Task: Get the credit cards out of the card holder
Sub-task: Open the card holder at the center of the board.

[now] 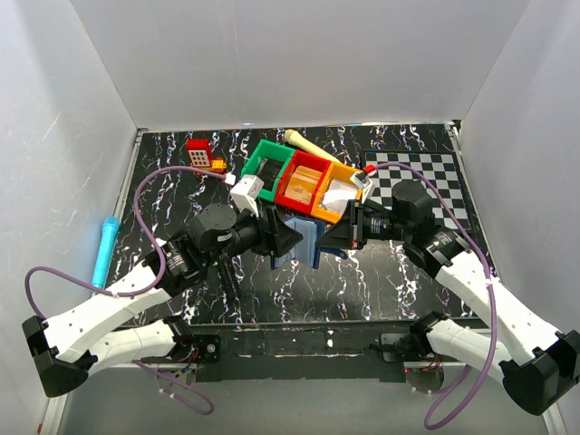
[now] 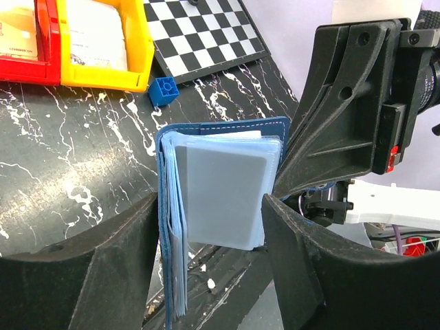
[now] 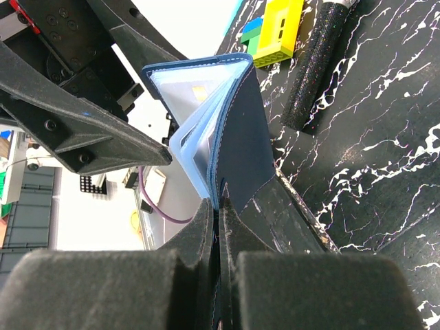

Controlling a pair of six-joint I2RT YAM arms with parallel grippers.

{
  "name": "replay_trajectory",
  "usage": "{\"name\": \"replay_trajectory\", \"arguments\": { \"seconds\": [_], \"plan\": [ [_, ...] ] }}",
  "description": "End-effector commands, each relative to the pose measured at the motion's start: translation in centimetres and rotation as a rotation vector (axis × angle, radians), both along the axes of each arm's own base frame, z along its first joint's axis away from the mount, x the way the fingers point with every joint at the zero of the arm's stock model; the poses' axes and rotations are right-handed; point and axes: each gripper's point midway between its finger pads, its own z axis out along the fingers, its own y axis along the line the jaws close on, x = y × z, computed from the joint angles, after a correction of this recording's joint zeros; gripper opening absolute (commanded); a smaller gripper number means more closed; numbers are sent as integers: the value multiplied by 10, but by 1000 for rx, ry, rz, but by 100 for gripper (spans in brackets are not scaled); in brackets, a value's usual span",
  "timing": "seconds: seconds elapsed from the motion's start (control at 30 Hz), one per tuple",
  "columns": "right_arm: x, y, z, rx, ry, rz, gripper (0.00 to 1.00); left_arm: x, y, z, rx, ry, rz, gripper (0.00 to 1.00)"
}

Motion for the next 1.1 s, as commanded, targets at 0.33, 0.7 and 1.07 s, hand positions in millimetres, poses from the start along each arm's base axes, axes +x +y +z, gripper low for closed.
{"name": "replay_trajectory", "arguments": {
  "seconds": [0.33,0.7,1.07],
  "plan": [
    [-2,0,10,42,-46,23,1,-1,7,13,-10,-35,7,21],
    [-3,-5,12,14,-78,21,49,0,17,1,46,-18,42,0],
    [3,-3,11,-16,-80,22,84,-1,10,3,51,11,21,0]
  ]
}}
